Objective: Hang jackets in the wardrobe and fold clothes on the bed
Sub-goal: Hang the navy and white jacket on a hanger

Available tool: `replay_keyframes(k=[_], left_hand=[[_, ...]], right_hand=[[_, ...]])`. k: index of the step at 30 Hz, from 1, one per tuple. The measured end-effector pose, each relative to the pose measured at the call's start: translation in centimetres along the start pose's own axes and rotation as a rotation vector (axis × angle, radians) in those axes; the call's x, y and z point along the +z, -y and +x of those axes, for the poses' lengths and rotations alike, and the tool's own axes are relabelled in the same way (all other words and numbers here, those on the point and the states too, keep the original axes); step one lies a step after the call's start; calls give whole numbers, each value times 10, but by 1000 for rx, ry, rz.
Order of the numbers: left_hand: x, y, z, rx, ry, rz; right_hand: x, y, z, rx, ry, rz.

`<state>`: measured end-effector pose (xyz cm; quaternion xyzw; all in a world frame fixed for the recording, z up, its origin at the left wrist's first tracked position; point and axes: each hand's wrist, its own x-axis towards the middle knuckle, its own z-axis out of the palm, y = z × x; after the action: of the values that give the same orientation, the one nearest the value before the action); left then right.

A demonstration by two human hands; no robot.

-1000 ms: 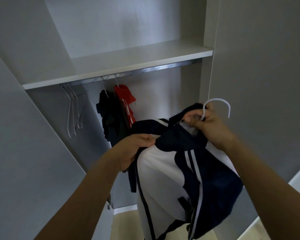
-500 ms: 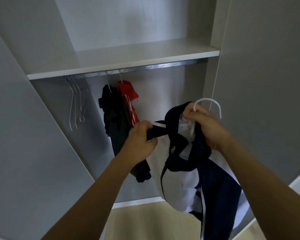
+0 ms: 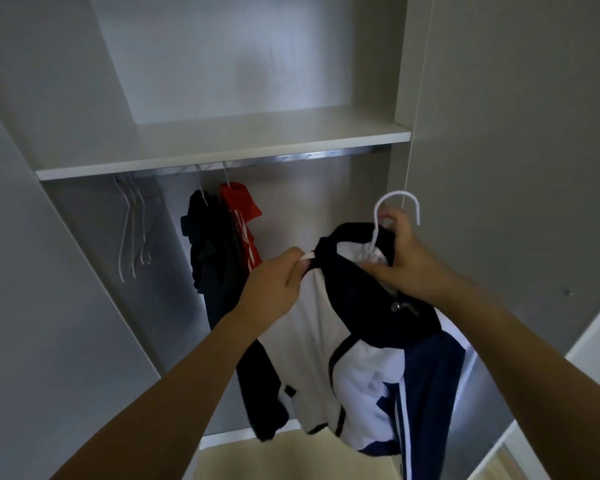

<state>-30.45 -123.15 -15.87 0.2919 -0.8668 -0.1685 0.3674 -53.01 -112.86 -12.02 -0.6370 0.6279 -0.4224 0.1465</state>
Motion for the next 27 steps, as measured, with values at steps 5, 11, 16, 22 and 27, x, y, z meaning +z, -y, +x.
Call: replay_keyframes(k=[5, 11, 16, 22, 27], left_hand=[[-12, 9, 9, -226, 16, 5], [-46, 41, 0, -394, 126, 118], [-69, 56, -30, -476, 389, -73], [-70, 55, -46, -501, 394, -150], [-62, 46, -52, -530, 233, -229]], right_hand=[[-1, -19, -2, 309, 160, 74], [16, -9, 22, 386, 114, 247], [32, -7, 40, 319, 207, 163], [56, 3, 70, 89, 213, -315], [69, 15, 107, 144, 207, -509]])
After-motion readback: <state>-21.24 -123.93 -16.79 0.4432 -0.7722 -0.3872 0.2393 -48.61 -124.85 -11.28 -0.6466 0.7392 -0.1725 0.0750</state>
